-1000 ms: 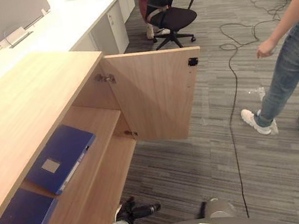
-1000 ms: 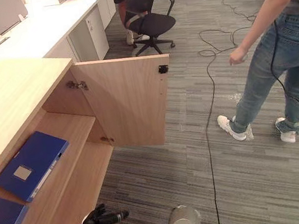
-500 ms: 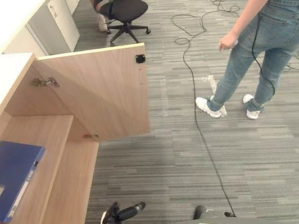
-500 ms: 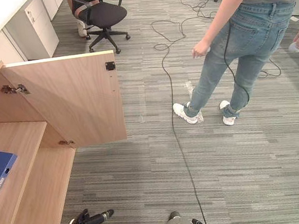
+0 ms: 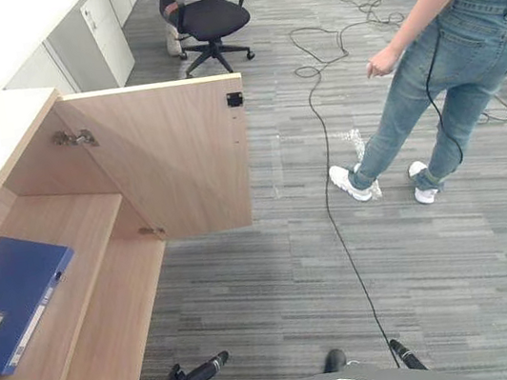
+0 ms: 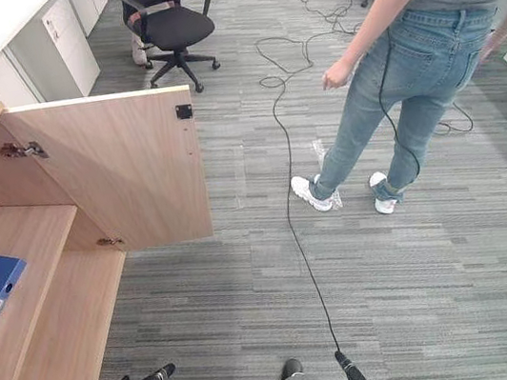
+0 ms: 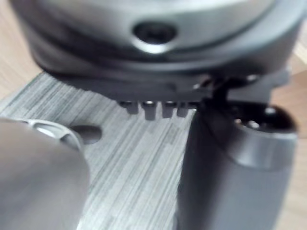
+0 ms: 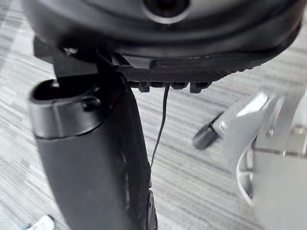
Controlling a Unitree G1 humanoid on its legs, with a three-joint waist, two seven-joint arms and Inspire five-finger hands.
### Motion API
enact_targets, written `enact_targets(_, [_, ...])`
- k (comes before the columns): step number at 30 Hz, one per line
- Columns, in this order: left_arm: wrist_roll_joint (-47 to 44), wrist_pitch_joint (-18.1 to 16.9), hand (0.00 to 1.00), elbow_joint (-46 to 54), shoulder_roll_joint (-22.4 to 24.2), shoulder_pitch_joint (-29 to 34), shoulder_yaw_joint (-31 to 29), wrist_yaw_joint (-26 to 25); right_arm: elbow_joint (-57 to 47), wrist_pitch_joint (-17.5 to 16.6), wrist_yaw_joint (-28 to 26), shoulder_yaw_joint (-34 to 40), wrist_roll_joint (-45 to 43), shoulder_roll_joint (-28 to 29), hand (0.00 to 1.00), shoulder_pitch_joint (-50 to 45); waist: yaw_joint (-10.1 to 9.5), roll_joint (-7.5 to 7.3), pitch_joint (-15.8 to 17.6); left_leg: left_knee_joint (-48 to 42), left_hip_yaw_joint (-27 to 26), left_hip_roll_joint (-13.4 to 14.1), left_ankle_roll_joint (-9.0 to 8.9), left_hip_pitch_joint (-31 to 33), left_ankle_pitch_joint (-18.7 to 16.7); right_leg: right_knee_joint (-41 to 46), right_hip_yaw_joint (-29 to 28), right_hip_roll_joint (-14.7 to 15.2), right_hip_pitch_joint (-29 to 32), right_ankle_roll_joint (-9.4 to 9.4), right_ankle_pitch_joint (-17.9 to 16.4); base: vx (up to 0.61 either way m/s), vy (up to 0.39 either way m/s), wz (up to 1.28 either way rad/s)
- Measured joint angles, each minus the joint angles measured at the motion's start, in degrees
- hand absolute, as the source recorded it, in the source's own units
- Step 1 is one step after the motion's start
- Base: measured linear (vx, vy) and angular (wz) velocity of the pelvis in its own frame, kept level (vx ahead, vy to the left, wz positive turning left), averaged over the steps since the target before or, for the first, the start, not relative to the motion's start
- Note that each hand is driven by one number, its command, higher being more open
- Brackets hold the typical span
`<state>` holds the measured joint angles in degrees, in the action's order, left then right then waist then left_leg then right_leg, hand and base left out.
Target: Walk over to the cabinet, pick up the folder, carry it to the office cabinet, place the folder inside the office cabinet, then close the office cabinet door
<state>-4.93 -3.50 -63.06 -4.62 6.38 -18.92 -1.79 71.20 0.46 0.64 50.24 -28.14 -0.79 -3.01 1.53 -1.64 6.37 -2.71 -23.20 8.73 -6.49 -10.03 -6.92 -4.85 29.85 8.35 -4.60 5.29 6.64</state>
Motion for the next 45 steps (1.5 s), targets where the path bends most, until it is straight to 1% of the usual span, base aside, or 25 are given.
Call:
enact_targets(2, [0.0,0.0,1.0,0.0,0.0,0.2,0.2,0.6,-0.1,-0.5,-1.1,-5.5,-4.6,0.1,1.0,1.5,-0.01,0.22,0.1,-0.1,0.1,-0.2,-0.06,-0.3,-0.7,0.0,-0.3,0.1,-0.1,0.17,0.3,-0.05,0.04,-0.05])
enact_targets(4, [0.0,0.0,1.0,0.0,-0.2,0.3,0.9,0.7,-0.1,-0.9,-1.9,-9.5,-6.6,0.3,1.0,2.1,-0.05,0.28,0.1,-0.1,0.2,-0.4,0.08,-0.4,-0.8,0.0,-0.3,0.3,-0.3,0.27,0.4,-0.02,0.015,-0.01])
enact_targets(6, [-0.4,0.0,1.0,0.0,-0.5,0.4,2.5,0.7,-0.3,-1.6,-1.7,-15.1,-6.6,-0.6,1.0,2.7,-0.39,0.55,0.1,-0.1,0.5,-0.7,0.25,-0.4,-0.9,-0.1,-0.3,0.6,-0.4,0.4,0.5,-0.01,0.01,0.02])
enact_targets(7, [-0.9,0.0,1.0,0.0,-0.5,0.4,2.8,0.7,-0.6,-1.6,-1.6,-16.5,-6.5,-0.9,1.0,2.8,-0.48,0.63,0.1,-0.1,0.5,-0.8,0.3,-0.4,-0.9,-0.1,-0.3,0.6,-0.4,0.44,0.5,0.0,0.0,0.0])
enact_targets(8, [-1.3,0.0,1.0,0.0,-0.5,0.4,3.1,0.7,-2.9,-1.6,-1.0,-19.5,-6.6,-1.0,1.0,2.9,-0.57,0.84,0.2,-0.1,0.7,-0.9,0.39,-0.4,-1.0,-0.1,-0.3,0.7,-0.3,0.47,0.6,0.0,0.0,0.0])
enact_targets(9, [-1.4,0.0,1.0,0.0,-0.5,0.4,3.4,0.6,-4.5,-1.6,-0.6,-20.8,-6.7,-1.0,1.0,2.9,-0.58,0.94,0.2,-0.1,0.9,-0.9,0.42,-0.4,-1.0,-0.1,-0.3,0.7,-0.3,0.48,0.6,0.0,0.0,0.0])
enact_targets(10, [-1.5,0.0,1.0,0.0,-0.5,0.5,3.9,0.5,-8.5,-2.2,-0.3,-23.9,-9.0,-1.4,1.0,3.3,-0.65,1.22,0.1,-0.1,1.2,-1.0,0.44,-0.2,-1.1,-0.1,-0.4,0.7,-0.1,0.49,0.6,0.0,0.0,0.0])
enact_targets(12, [-1.7,-0.1,1.0,0.0,-0.5,0.5,4.6,0.4,-13.0,-3.0,-0.3,-26.0,-14.3,-1.6,1.0,4.2,-0.8,1.56,-0.1,-0.1,1.3,-1.1,0.48,0.2,-1.2,-0.1,-0.4,0.8,0.3,0.54,0.6,0.0,0.0,0.0])
enact_targets(15, [-1.9,-0.1,1.0,0.0,-0.4,0.7,4.9,0.4,-22.3,-6.9,-1.6,-28.7,-26.0,-2.4,1.0,6.9,-1.26,2.1,-0.5,-0.1,2.0,-1.3,0.58,0.5,-1.3,-0.1,-0.3,1.0,0.5,0.55,0.7,0.01,0.002,0.02])
enact_targets(17, [-2.0,-0.1,1.0,0.0,-0.4,0.7,4.9,0.4,-25.2,-8.4,-2.1,-30.1,-29.4,-3.9,1.0,9.3,-1.36,2.14,-0.5,-0.2,3.0,-1.5,0.61,0.5,-1.3,-0.1,0.0,1.2,0.2,0.58,0.8,0.02,0.006,0.12])
enact_targets(21, [-2.0,-0.1,1.0,0.0,-0.4,1.0,5.0,0.5,-26.7,-9.8,-2.2,-32.0,-29.6,-8.5,1.0,15.6,-1.6,2.13,-0.5,-0.2,4.4,-2.2,0.66,0.6,-1.3,-0.1,0.2,2.0,-0.2,0.85,1.0,0.0,0.021,0.11])
enact_targets(25, [-2.0,-0.1,1.0,0.0,-0.5,1.0,5.1,0.6,-26.4,-9.9,-1.8,-36.3,-29.5,-13.0,1.0,22.5,-2.29,2.12,-0.6,-0.2,5.6,-2.7,0.68,0.7,-1.3,0.0,0.6,2.6,-0.5,0.93,1.1,-0.01,0.008,0.08])
enact_targets(27, [-2.2,-0.1,1.0,0.0,-0.5,1.0,5.1,0.7,-25.6,-9.8,-1.6,-38.8,-29.2,-14.8,1.0,26.0,-2.94,2.17,-0.6,-0.2,5.9,-2.7,0.7,0.8,-1.3,0.0,0.6,2.6,-0.5,0.88,1.3,-0.01,-0.002,0.03])
enact_targets(29, [-3.4,-0.1,1.0,0.0,-0.6,1.3,6.2,0.8,-21.8,-9.2,-1.2,-42.1,-26.8,-17.0,1.0,32.6,-3.01,2.19,-0.6,-0.5,6.4,-3.0,0.86,1.1,-1.2,0.0,0.7,3.0,-0.5,0.81,1.8,-0.03,0.002,0.1])
enact_targets(32, [-4.0,-0.1,1.0,0.2,-0.8,1.5,7.4,1.0,-18.5,-8.0,-1.2,-45.4,-22.7,-19.4,1.0,38.2,-3.36,2.43,-0.6,-1.1,7.5,-3.5,0.89,1.6,-1.2,0.0,1.0,3.7,-0.6,0.77,2.3,-0.04,0.01,0.12])
enact_targets(33, [-4.0,-0.1,1.0,0.5,-0.8,2.0,7.4,1.1,-17.0,-7.0,-1.2,-46.6,-18.8,-19.9,1.0,40.7,-3.6,2.45,-0.6,-1.1,8.0,-3.7,0.95,1.6,-1.1,0.0,1.2,3.9,-0.8,0.68,2.6,-0.03,0.01,0.09])
enact_targets(35, [-4.0,-0.1,1.0,0.6,-0.8,2.6,7.5,1.2,-15.4,-5.9,-1.3,-47.9,-14.7,-20.5,1.0,42.9,-4.15,2.45,-0.6,-1.1,8.5,-4.1,1.17,1.7,-1.0,0.0,1.4,4.2,-0.9,0.26,3.1,-0.04,0.016,0.11])
enact_targets(36, [-4.0,-0.1,1.0,0.6,-0.8,2.8,7.5,1.3,-14.1,-5.3,-1.3,-48.9,-12.7,-21.1,1.0,44.0,-4.58,2.48,-0.6,-1.1,9.0,-4.3,1.25,1.8,-0.9,0.0,1.4,4.5,-0.9,0.46,3.6,-0.04,0.015,0.15])
enact_targets(39, [-4.0,-0.1,1.0,0.6,-0.9,3.5,7.5,1.2,-11.2,-3.9,-1.3,-50.7,-9.0,-21.4,1.0,46.3,-4.72,2.49,-0.6,-1.1,10.2,-4.5,1.41,2.2,-0.8,0.0,1.5,4.8,-1.2,0.08,4.4,-0.05,0.017,0.21])
enact_targets(41, [-4.0,-0.1,1.0,0.6,-0.8,4.0,7.5,1.3,-8.8,-2.8,-1.4,-52.7,-3.4,-21.5,1.0,49.2,-4.76,2.44,-0.6,-1.2,11.3,-5.0,2.18,3.0,-0.4,0.0,1.6,5.4,-1.2,0.21,5.0,-0.05,0.01,0.26])
enact_targets(42, [-4.0,-0.1,1.0,0.7,-0.8,4.1,7.5,1.3,-8.2,-2.4,-1.3,-53.1,-1.4,-21.6,1.0,50.1,-4.81,2.44,-0.6,-1.2,11.5,-5.2,2.25,3.2,-0.3,0.0,1.6,5.6,-1.1,0.24,5.0,-0.06,0.003,0.23])
enact_targets(44, [-3.9,-0.4,1.0,0.8,-0.8,4.6,7.5,1.1,-6.3,-2.0,-1.2,-54.0,8.8,-21.9,1.0,53.1,-5.62,2.57,-0.5,-1.2,12.4,-5.6,2.55,3.6,-0.1,0.0,2.2,6.0,-1.2,0.45,5.3,-0.06,-0.004,0.16])
enact_targets(45, [-3.9,-0.5,1.0,0.9,-0.8,4.7,7.5,1.1,-6.2,-2.0,-1.2,-54.3,11.0,-22.1,1.0,53.7,-5.92,2.56,-0.4,-1.2,12.5,-5.7,2.62,3.7,-0.1,0.0,2.3,6.0,-1.2,0.45,5.3,-0.06,-0.007,0.14])
